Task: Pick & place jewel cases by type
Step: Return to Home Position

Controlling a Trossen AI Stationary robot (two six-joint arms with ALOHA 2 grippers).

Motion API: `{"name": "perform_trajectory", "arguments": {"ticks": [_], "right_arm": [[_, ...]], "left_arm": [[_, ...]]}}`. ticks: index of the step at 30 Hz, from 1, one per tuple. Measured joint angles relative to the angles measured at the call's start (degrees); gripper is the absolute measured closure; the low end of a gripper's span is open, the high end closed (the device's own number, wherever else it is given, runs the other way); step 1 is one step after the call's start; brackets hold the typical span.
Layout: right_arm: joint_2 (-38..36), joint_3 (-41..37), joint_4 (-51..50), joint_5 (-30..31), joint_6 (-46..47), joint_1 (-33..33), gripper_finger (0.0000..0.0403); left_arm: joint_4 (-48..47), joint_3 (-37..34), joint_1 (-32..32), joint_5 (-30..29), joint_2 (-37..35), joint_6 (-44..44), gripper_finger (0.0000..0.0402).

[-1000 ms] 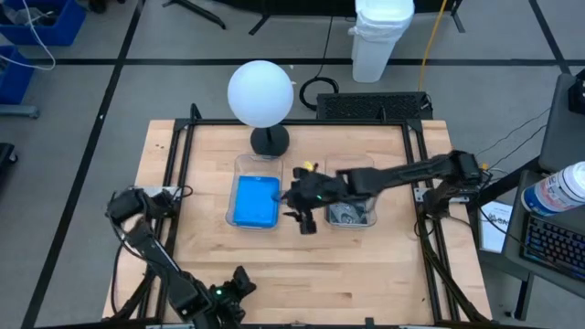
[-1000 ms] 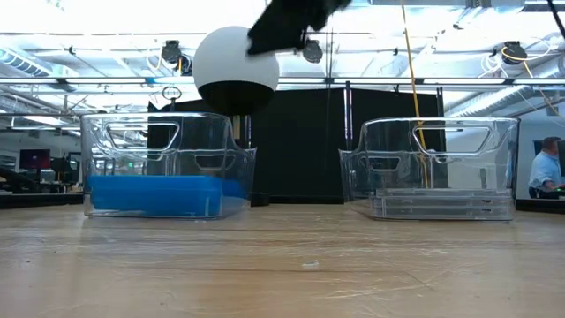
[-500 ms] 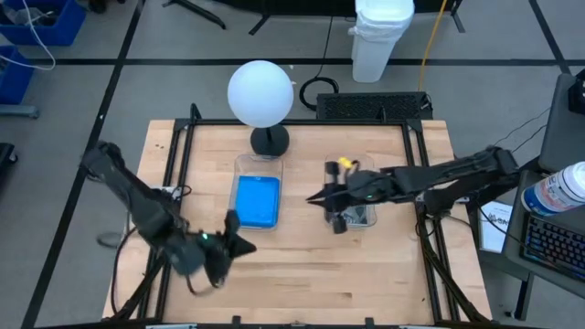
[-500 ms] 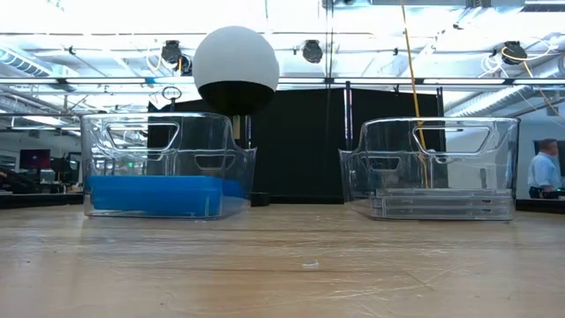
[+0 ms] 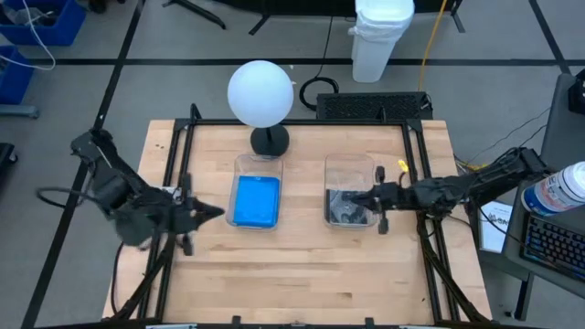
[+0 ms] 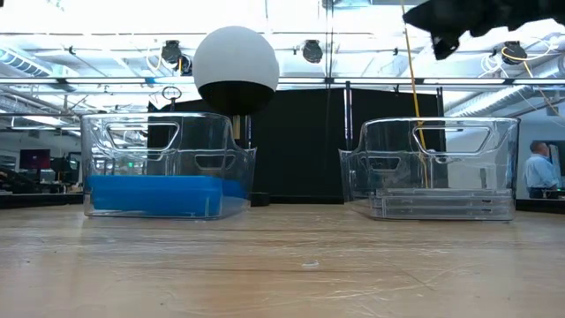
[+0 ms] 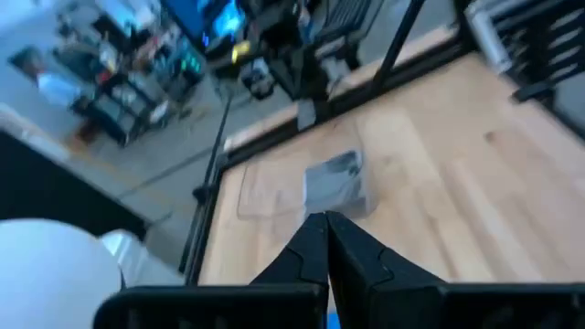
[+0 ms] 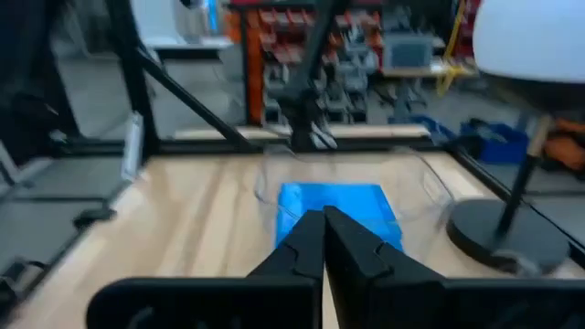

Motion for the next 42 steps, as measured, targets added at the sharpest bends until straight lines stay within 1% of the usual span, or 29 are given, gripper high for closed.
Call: {"name": "perform_trajectory", "arguments": {"ticks": [2,5,7,9,11,14,16,17,19,22,24,26,29,32,33,35,37,40,42], "right_arm": [[-3.0,-2.2,1.1,0.0,-0.6,1.0,0.0402],[-6.9,-4.6,1.0,0.0,-1.1,1.5,0.0402],[-9.0,-5.8,1.6,-0.1,-1.2,1.5,0.0402],[-11.0,-7.1,2.3,-0.1,-1.2,1.5,0.0402],[-12.8,-8.1,2.5,-0.1,-1.3,1.5,0.0402],[-14.6,-10.3,3.6,-0.2,-0.9,1.5,0.0402],[-15.6,-11.6,3.6,-0.3,0.3,1.5,0.0402],[-16.1,-12.2,3.6,-1.1,0.9,1.5,0.0402],[-17.0,-13.3,3.5,-2.3,1.9,1.5,0.0402],[-18.1,-15.1,3.6,-3.2,3.8,1.5,0.0402],[-18.6,-16.2,3.5,-3.2,5.3,1.5,0.0402],[-19.4,-17.0,3.4,-3.1,6.4,1.5,0.0402],[-21.1,-17.6,3.6,-2.9,6.3,1.5,0.0402],[-23.3,-18.7,3.7,-1.4,5.9,1.5,0.0402],[-24.0,-19.3,4.0,-1.3,5.7,1.4,0.0402],[-24.6,-20.5,5.8,-1.5,4.7,1.5,0.0402],[-24.8,-22.1,8.4,-1.5,4.3,1.5,0.0402],[-24.7,-24.6,13.2,-1.5,3.3,1.5,0.0403],[-24.8,-26.1,14.2,-1.5,2.5,1.5,0.0403]], "left_arm": [[2.0,-1.3,-2.6,-1.2,-2.0,1.0,0.0395],[9.6,-6.0,-4.6,-0.4,-5.4,5.9,0.0398],[16.9,-11.4,-5.3,1.9,-8.8,9.6,0.0396],[27.7,-17.6,-5.5,5.0,-12.9,13.5,0.0396],[37.3,-24.3,-5.4,6.8,-16.9,16.7,0.0398],[47.4,-33.7,-5.0,6.4,-22.4,20.3,0.0397],[53.9,-39.0,-4.1,6.0,-26.1,20.7,0.0397],[56.3,-41.0,-3.6,5.9,-27.9,20.2,0.0398],[57.9,-44.5,-3.2,6.1,-31.2,18.5,0.0398],[59.3,-47.7,-4.8,5.9,-34.6,17.5,0.0396],[59.4,-48.5,-7.1,3.2,-35.5,17.5,0.0398],[59.5,-48.6,-10.3,-0.7,-35.3,18.6,0.0398],[60.3,-48.6,-16.8,-6.9,-34.9,21.1,0.0397],[61.1,-48.8,-23.0,-10.2,-34.7,22.8,0.0399],[61.9,-49.3,-24.4,-12.4,-34.2,22.9,0.0398],[63.2,-50.7,-26.2,-18.4,-33.5,23.0,0.0398],[63.5,-51.9,-27.3,-22.3,-33.0,21.4,0.0399],[63.5,-54.1,-27.8,-24.7,-33.0,17.9,0.0398],[63.9,-55.3,-27.7,-25.6,-33.0,16.2,0.0399]]}}
